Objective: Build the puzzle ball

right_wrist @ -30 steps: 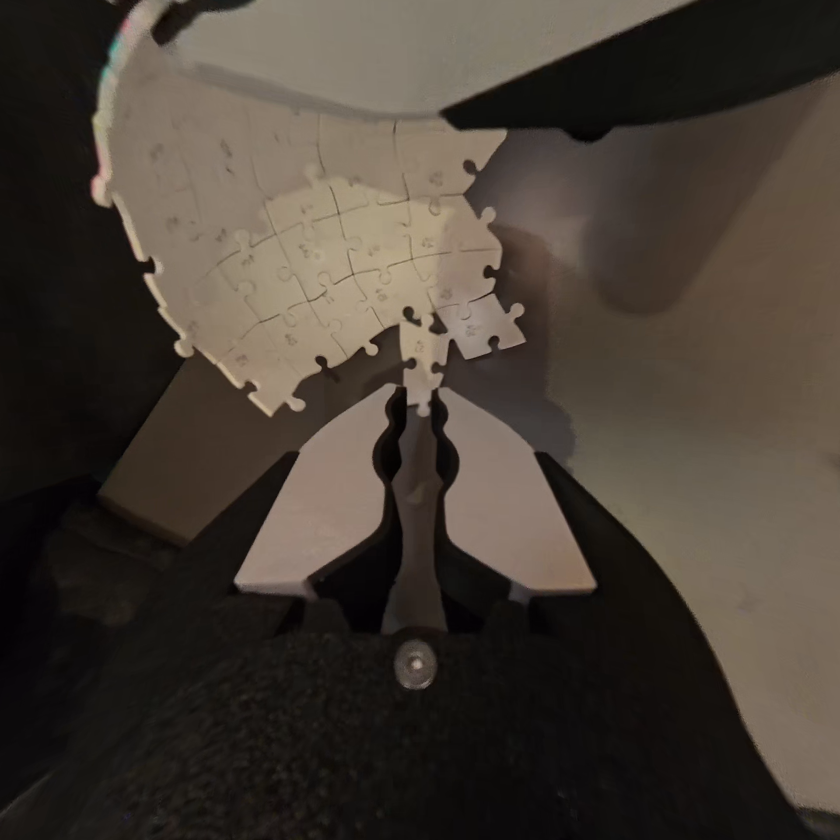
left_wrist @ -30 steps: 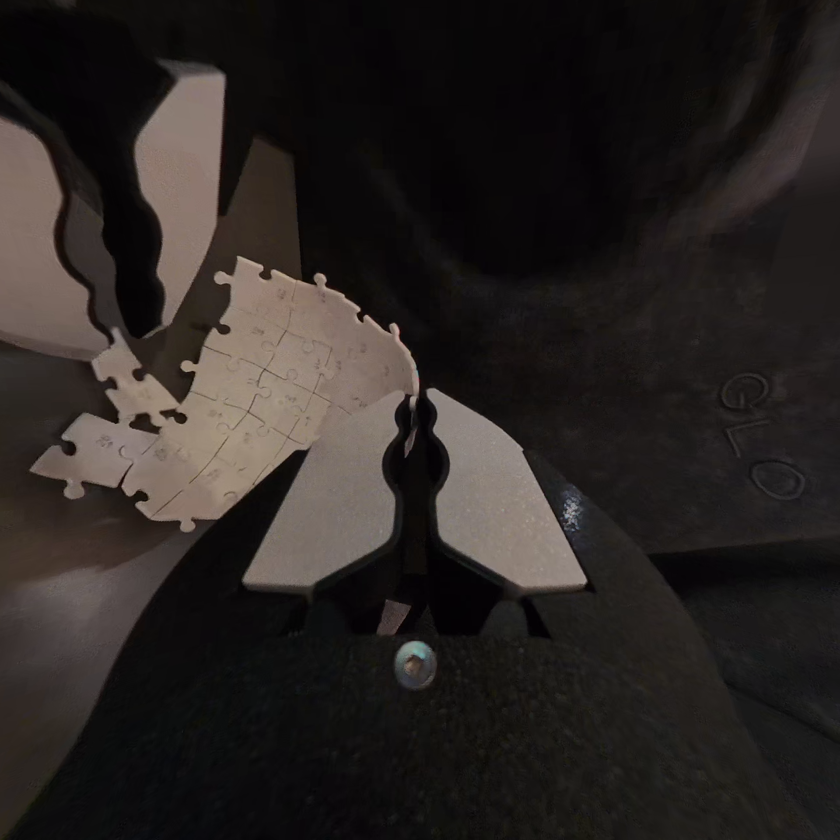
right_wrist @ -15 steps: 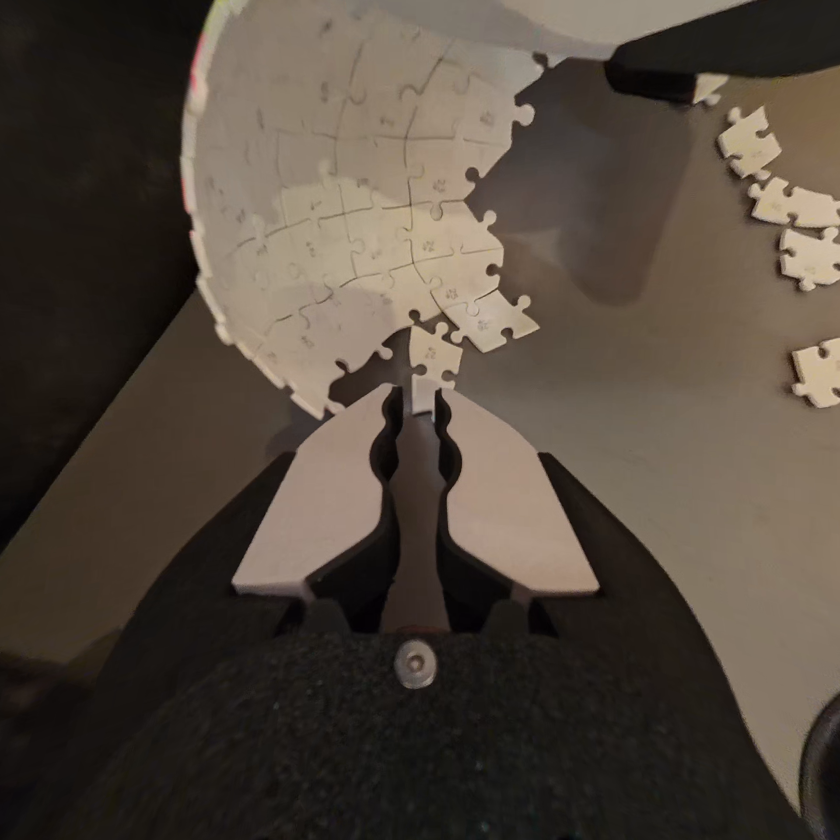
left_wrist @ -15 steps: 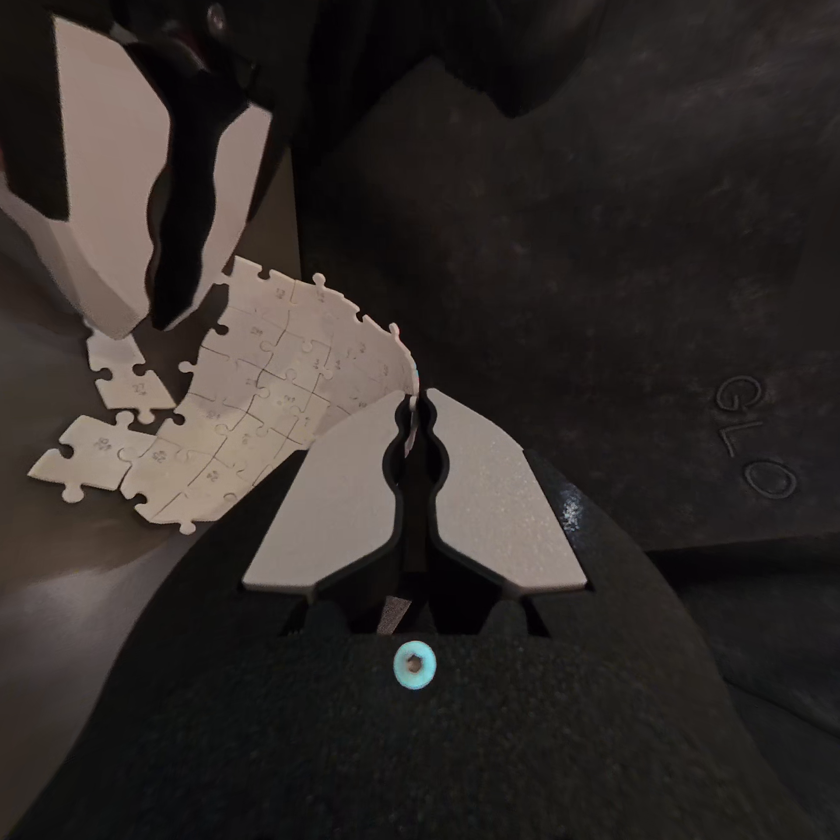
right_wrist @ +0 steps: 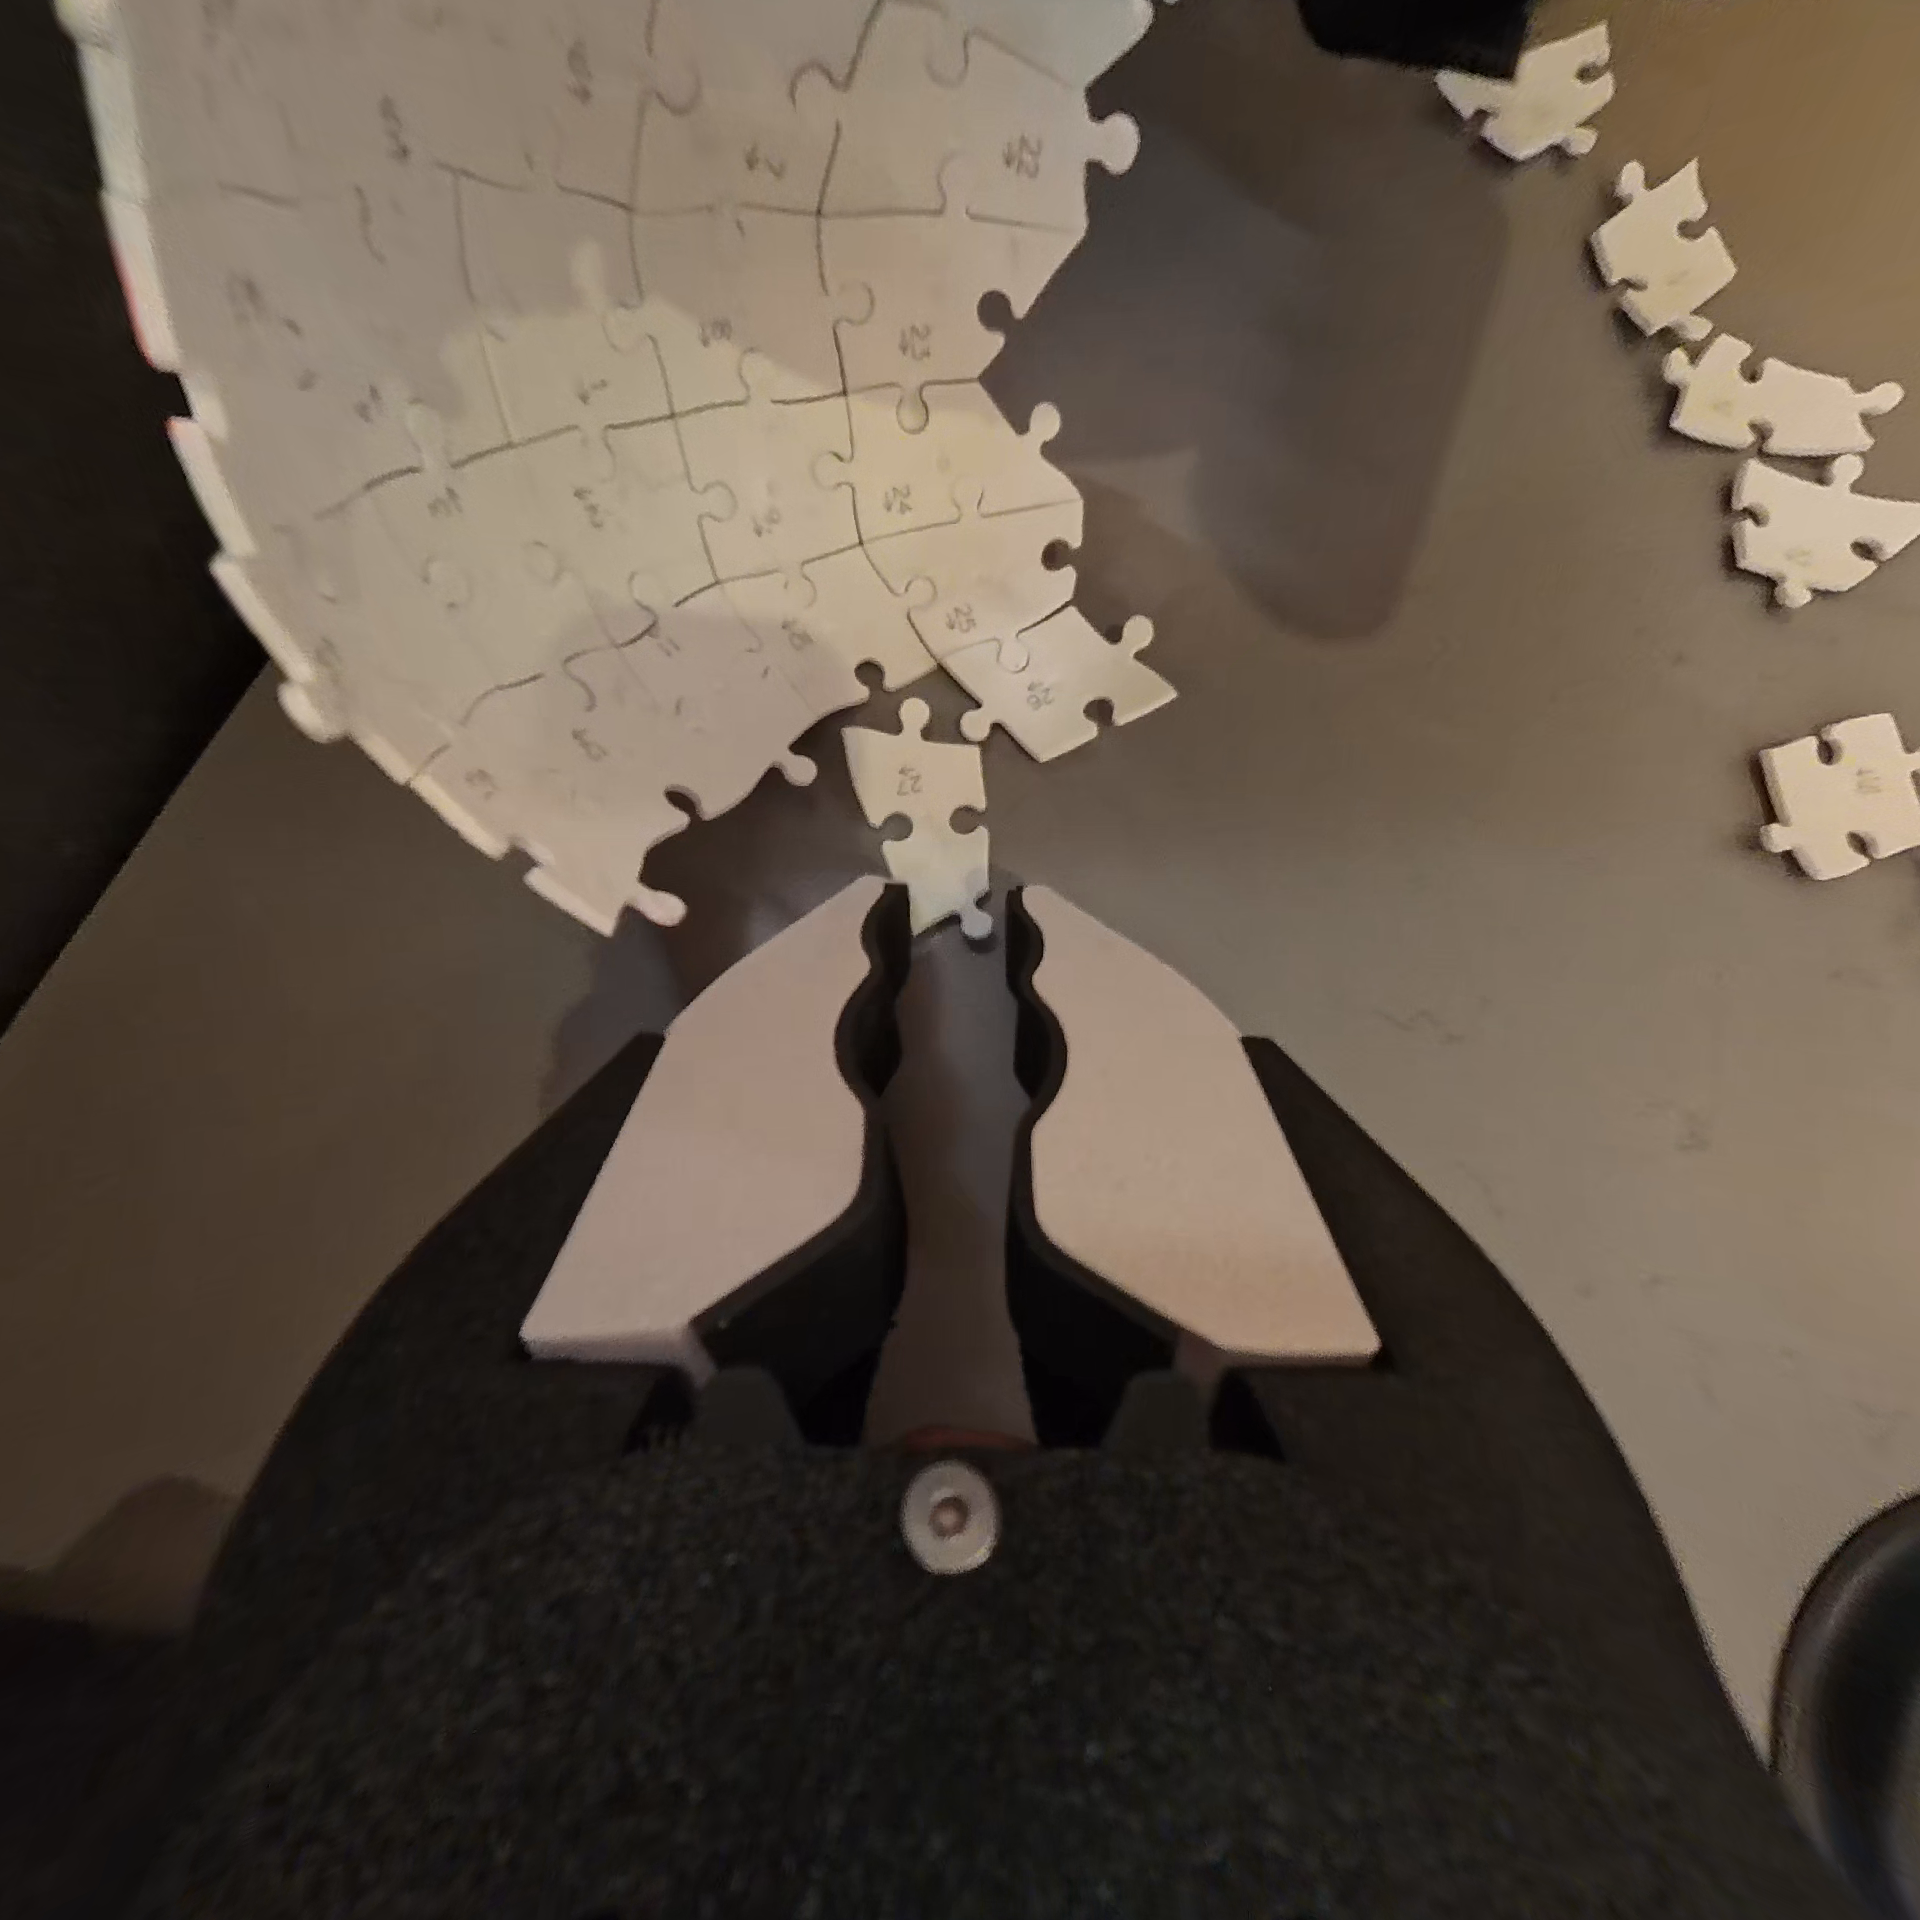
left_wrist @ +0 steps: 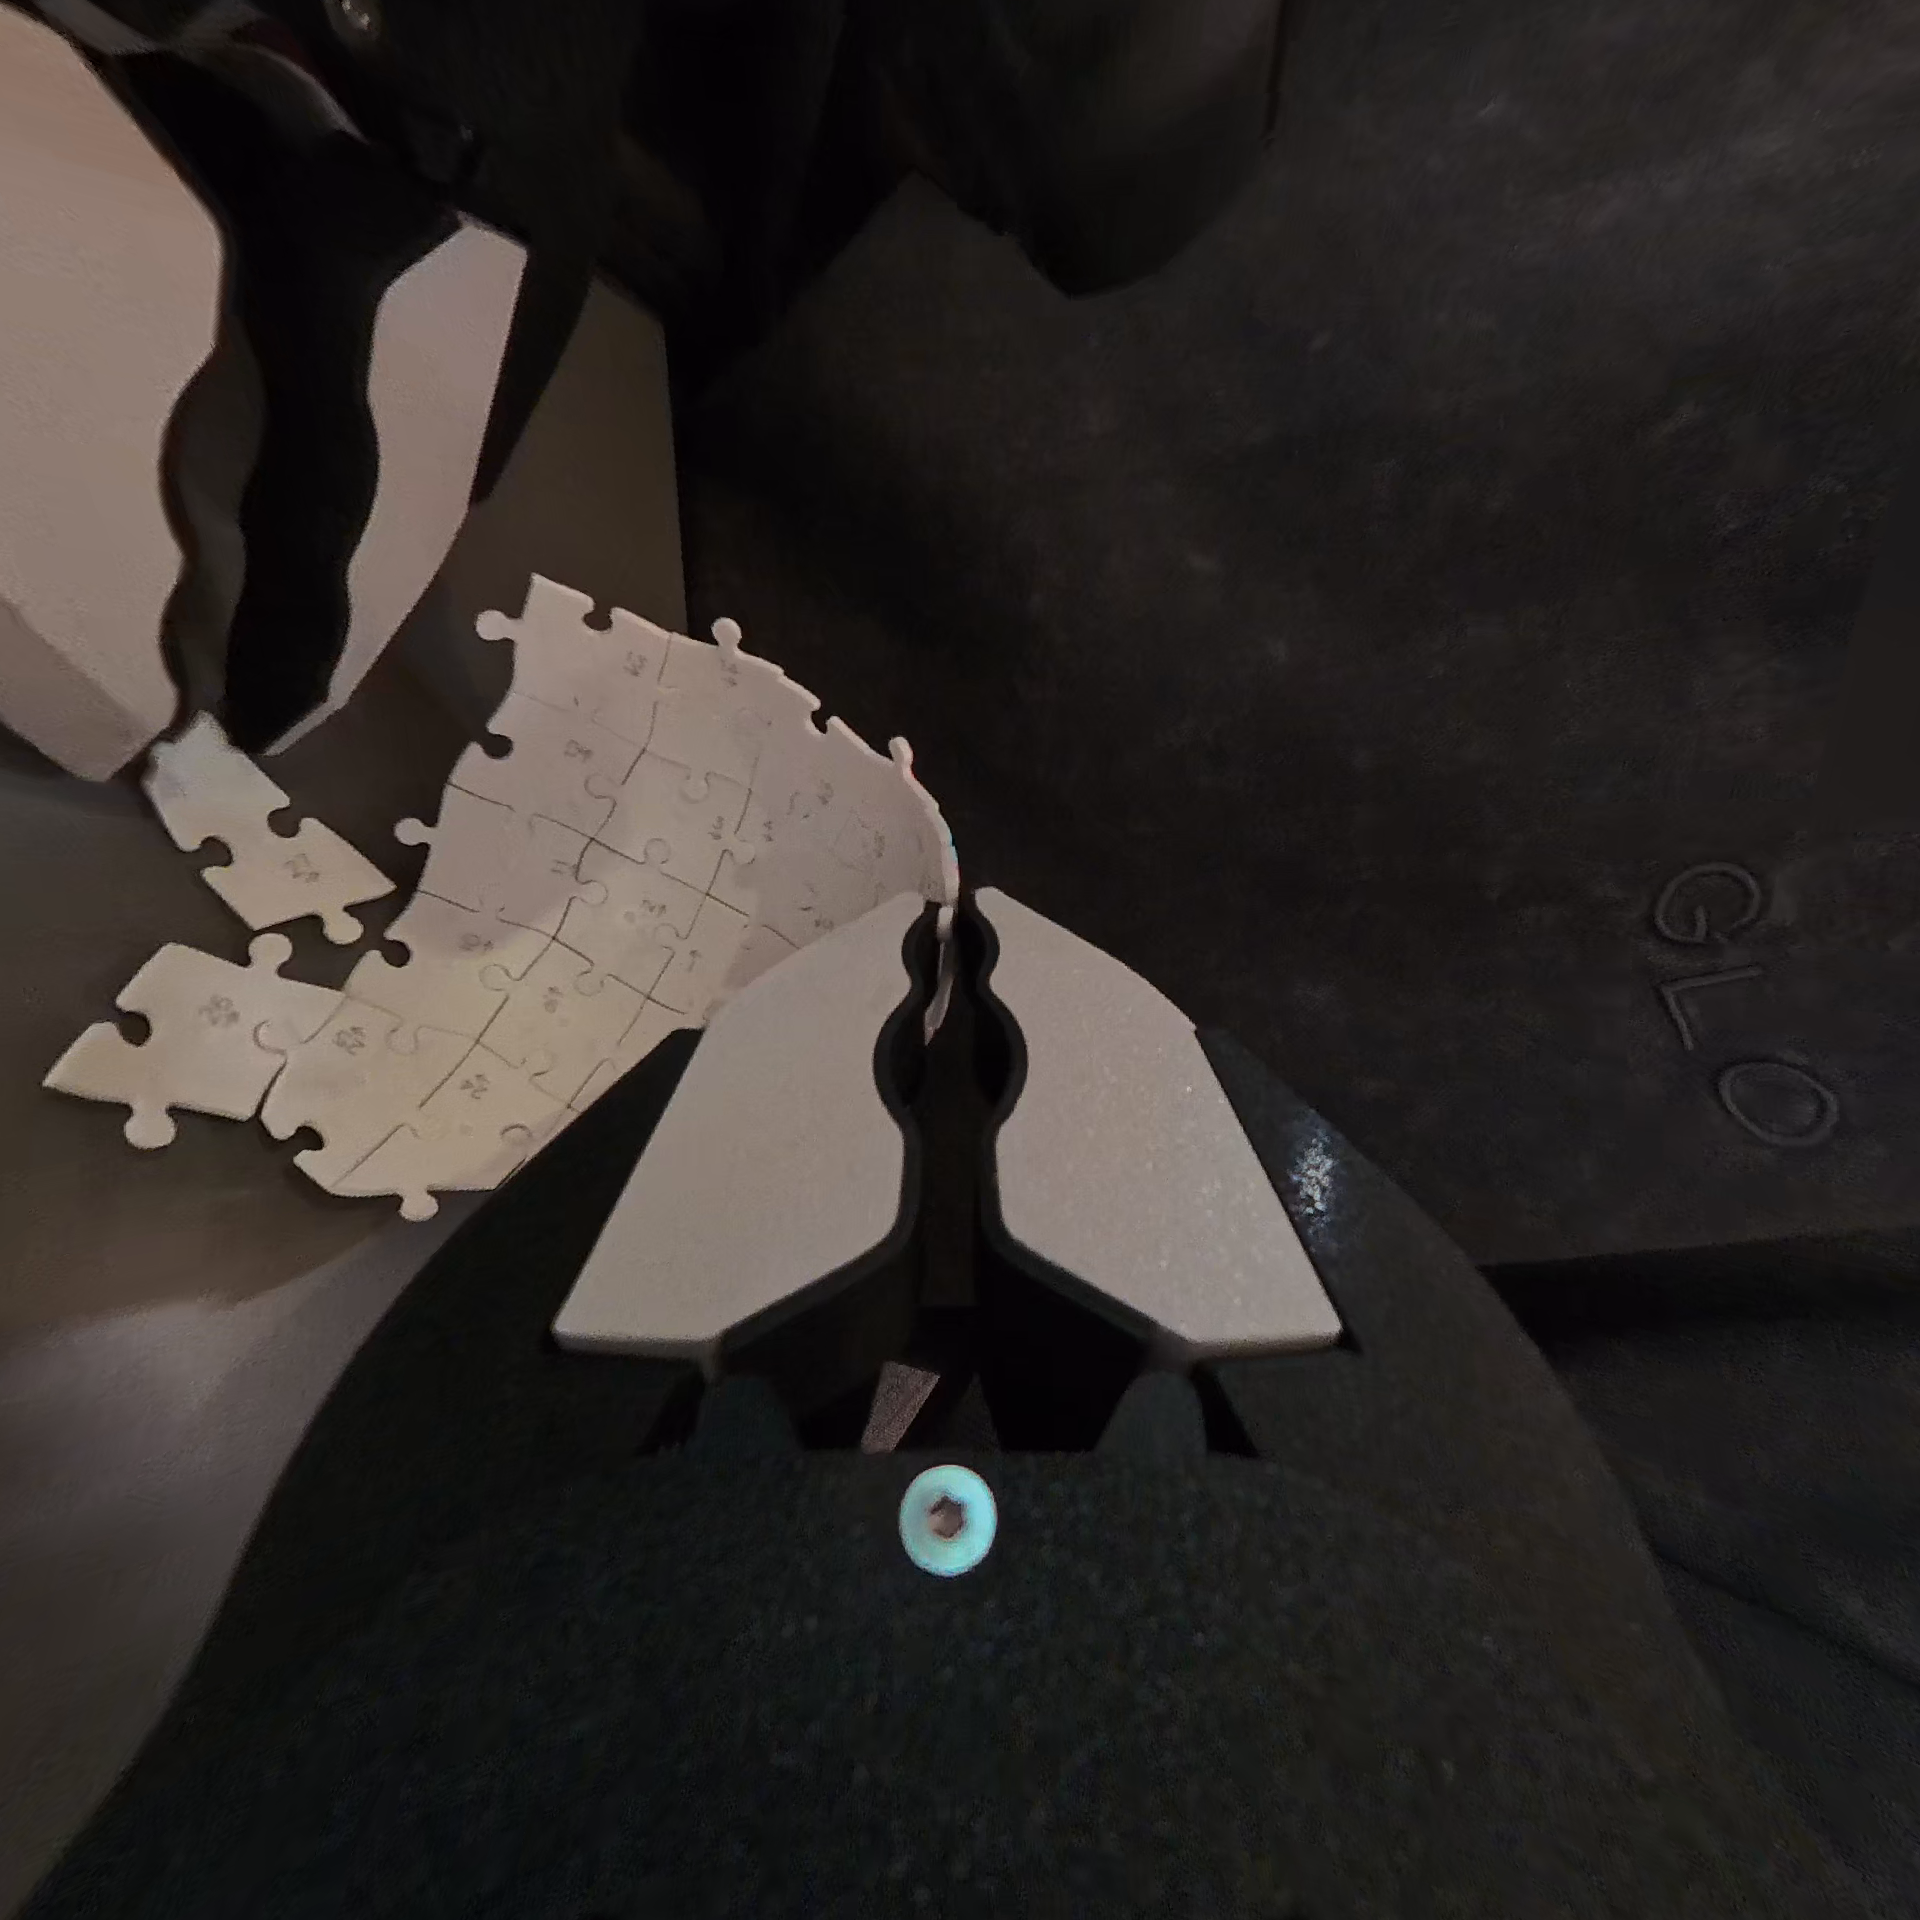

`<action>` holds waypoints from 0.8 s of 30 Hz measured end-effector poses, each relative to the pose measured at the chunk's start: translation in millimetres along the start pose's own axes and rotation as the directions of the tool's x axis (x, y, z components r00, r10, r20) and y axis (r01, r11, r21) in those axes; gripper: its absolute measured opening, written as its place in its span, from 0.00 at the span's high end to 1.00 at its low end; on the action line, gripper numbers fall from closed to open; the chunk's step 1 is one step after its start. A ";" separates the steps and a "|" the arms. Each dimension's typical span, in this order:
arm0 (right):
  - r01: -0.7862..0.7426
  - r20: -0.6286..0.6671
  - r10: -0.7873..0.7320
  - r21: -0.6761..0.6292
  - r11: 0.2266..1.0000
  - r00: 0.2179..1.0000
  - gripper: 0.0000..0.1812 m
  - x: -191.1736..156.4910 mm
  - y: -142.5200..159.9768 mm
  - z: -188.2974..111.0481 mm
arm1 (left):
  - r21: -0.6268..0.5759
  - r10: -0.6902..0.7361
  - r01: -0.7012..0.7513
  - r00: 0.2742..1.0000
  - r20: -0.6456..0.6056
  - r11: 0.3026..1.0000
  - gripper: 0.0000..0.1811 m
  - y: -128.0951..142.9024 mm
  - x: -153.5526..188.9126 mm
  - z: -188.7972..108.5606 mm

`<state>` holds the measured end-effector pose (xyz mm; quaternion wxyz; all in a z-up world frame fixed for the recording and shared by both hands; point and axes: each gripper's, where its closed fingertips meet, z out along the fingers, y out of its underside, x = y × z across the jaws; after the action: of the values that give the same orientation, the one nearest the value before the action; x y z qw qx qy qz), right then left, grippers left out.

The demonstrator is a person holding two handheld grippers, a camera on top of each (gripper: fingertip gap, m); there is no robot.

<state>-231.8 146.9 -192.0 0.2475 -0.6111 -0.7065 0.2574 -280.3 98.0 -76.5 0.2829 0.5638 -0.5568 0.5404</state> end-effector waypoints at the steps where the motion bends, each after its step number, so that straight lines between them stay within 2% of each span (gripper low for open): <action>1: -0.004 0.008 0.004 -0.005 1.000 1.000 0.90 -0.4 1.3 1.2 | 0.001 0.001 -0.001 1.000 0.000 1.000 0.98 -0.5 0.1 0.1; 9: 0.005 0.053 -0.004 -0.012 1.000 0.999 0.92 -1.5 -1.0 3.6 | -0.015 0.001 -0.001 1.000 -0.004 1.000 0.98 1.4 0.5 -0.6; 10: 0.005 0.073 -0.005 -0.001 1.000 0.997 1.00 -3.0 -3.4 2.5 | -0.021 0.001 -0.001 1.000 -0.006 1.000 0.98 2.2 0.8 -0.8; 12: 0.011 0.105 -0.013 0.014 1.000 0.994 1.00 -5.3 -9.6 0.6 | -0.032 -0.003 0.002 1.000 -0.013 0.999 0.98 3.7 1.2 -1.8; 15: 0.052 0.086 -0.051 -0.002 0.999 0.995 1.00 -1.0 -15.1 -0.1 | -0.058 -0.011 0.010 1.000 -0.027 0.998 0.98 6.8 1.8 -3.1; 18: 0.027 0.059 -0.027 0.009 1.000 0.998 1.00 2.7 -16.7 -7.2 | -0.078 -0.016 0.013 0.999 -0.031 0.997 0.98 8.6 2.1 -4.1; 20: -0.010 0.056 0.009 0.029 1.000 0.998 0.92 -2.1 -14.5 -13.9 | -0.086 -0.015 0.013 0.999 -0.030 0.996 0.98 9.1 2.4 -5.0; 24: -0.019 0.025 0.018 0.035 0.999 1.000 0.85 -18.7 -5.9 -18.1 | -0.104 -0.016 0.013 0.999 -0.032 0.994 0.99 11.4 3.5 -6.1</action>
<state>-221.7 128.7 -175.2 0.2472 -0.6101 -0.6989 0.2795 -293.5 100.0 -75.0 0.3251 0.5433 -0.5753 0.5178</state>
